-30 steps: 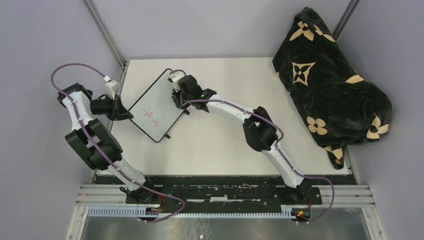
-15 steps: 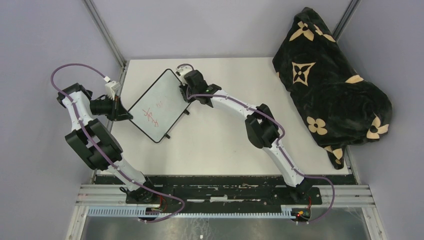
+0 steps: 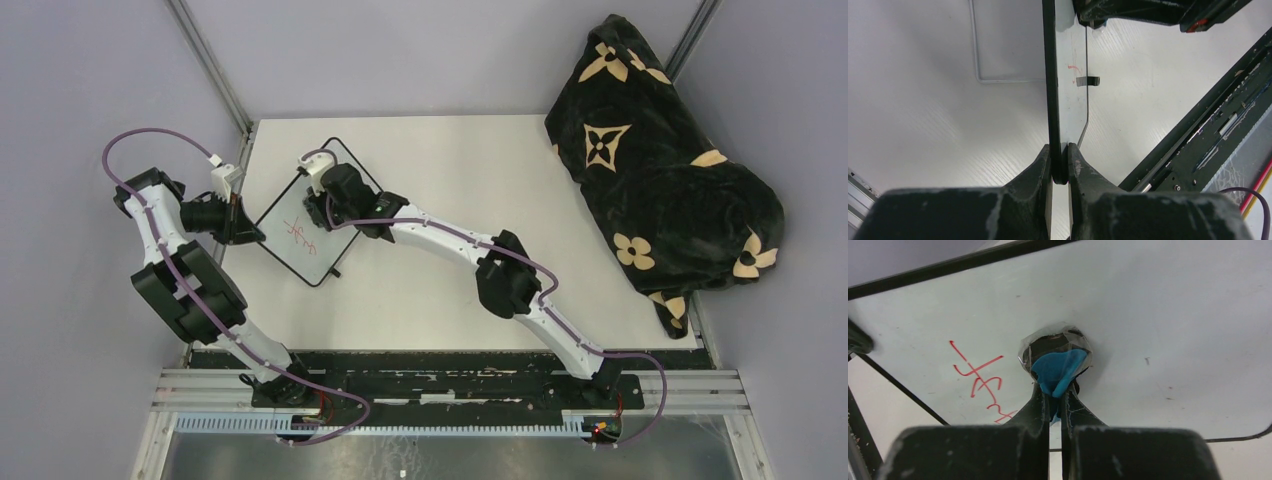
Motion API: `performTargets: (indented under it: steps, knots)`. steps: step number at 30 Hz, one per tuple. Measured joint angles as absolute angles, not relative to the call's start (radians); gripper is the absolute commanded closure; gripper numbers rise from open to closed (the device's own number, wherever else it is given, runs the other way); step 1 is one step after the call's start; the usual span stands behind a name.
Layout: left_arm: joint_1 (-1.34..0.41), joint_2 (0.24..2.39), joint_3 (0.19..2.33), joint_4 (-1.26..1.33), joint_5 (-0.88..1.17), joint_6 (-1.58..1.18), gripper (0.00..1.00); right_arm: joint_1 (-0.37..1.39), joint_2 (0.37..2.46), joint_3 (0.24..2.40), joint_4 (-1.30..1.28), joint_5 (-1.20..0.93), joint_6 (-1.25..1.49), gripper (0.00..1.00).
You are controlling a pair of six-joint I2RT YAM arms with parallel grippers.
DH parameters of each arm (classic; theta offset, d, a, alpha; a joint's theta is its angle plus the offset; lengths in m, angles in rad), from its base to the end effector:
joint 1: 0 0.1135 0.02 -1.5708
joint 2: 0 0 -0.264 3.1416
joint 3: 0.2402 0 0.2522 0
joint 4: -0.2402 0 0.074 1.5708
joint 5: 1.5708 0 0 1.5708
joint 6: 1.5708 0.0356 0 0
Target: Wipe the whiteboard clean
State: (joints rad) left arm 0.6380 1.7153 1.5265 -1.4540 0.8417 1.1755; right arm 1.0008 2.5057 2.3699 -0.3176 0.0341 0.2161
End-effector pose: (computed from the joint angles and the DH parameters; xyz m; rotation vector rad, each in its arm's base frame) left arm 0.2591 0.1590 0.2902 0.6049 2.3432 -0.7361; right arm 0.3149 0.4891 0.2486 -0.7833 1.9516 0.7219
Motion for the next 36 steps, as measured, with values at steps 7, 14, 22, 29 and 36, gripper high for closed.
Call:
performTargets:
  steps: [7,14,22,29,36]
  knots:
    - [0.638,1.705,1.515,-1.440,0.836,1.175,0.97,1.012,2.515,2.371,-0.298,0.015,0.231,0.99]
    - [0.638,1.701,1.512,-1.436,0.837,1.175,0.97,1.002,2.516,2.371,-0.300,0.010,0.227,0.99]
    - [0.637,1.700,1.512,-1.433,0.841,1.175,0.97,0.960,2.513,2.346,-0.308,0.007,0.205,0.99]
    - [0.636,1.699,1.511,-1.441,0.847,1.174,0.97,0.888,2.512,2.328,-0.339,0.028,0.189,0.99]
    - [0.635,1.697,1.512,-1.444,0.842,1.174,0.97,0.907,2.511,2.318,-0.340,0.067,0.178,0.99]
